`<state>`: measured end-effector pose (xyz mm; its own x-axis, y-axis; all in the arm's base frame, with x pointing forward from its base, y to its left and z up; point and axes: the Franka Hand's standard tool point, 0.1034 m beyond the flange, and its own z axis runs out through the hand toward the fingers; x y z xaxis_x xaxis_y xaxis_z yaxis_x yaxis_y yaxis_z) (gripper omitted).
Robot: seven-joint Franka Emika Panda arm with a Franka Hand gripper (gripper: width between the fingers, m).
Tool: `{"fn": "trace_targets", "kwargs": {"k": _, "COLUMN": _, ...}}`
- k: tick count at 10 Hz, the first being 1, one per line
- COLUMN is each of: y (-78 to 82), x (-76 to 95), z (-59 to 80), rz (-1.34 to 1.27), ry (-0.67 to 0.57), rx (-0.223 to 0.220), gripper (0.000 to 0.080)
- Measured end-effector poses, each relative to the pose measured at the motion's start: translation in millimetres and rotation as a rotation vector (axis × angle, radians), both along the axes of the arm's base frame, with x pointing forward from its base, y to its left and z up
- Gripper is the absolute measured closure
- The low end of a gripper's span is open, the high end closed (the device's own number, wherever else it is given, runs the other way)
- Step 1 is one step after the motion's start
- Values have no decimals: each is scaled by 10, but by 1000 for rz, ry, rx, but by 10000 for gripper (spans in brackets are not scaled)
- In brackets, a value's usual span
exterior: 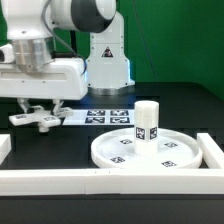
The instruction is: Assemble round table
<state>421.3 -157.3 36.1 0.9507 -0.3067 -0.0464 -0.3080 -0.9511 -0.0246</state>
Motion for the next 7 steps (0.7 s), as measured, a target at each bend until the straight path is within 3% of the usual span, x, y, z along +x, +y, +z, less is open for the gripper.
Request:
{"fn": "trace_targets", "kwargs": {"k": 2, "y": 409, "x": 96, "z": 127, "rz": -57, "ry": -15, "rx": 24, "gripper": 354}}
{"fn": "trace_targets", "kwargs": {"k": 4, "y": 963, "x": 307, "z": 362, "rz": -119, "ry": -13, "rx": 67, "gripper": 354}}
{"fn": "trace_targets", "kwargs": {"k": 5, "y": 1085, "x": 430, "z": 489, "rz": -134, "ry": 1, "rx": 94, "gripper": 354}}
{"fn": "trace_targets", "kwargs": {"k": 6, "y": 1130, "x": 568, "z": 609, "rz": -144, "ry": 13, "rx": 117, "gripper": 354}}
{"fn": "trace_targets", "kwargs": {"k": 7, "y": 1122, "x": 648, "z": 644, "rz": -142, "ry": 4, "rx": 117, "gripper": 354}}
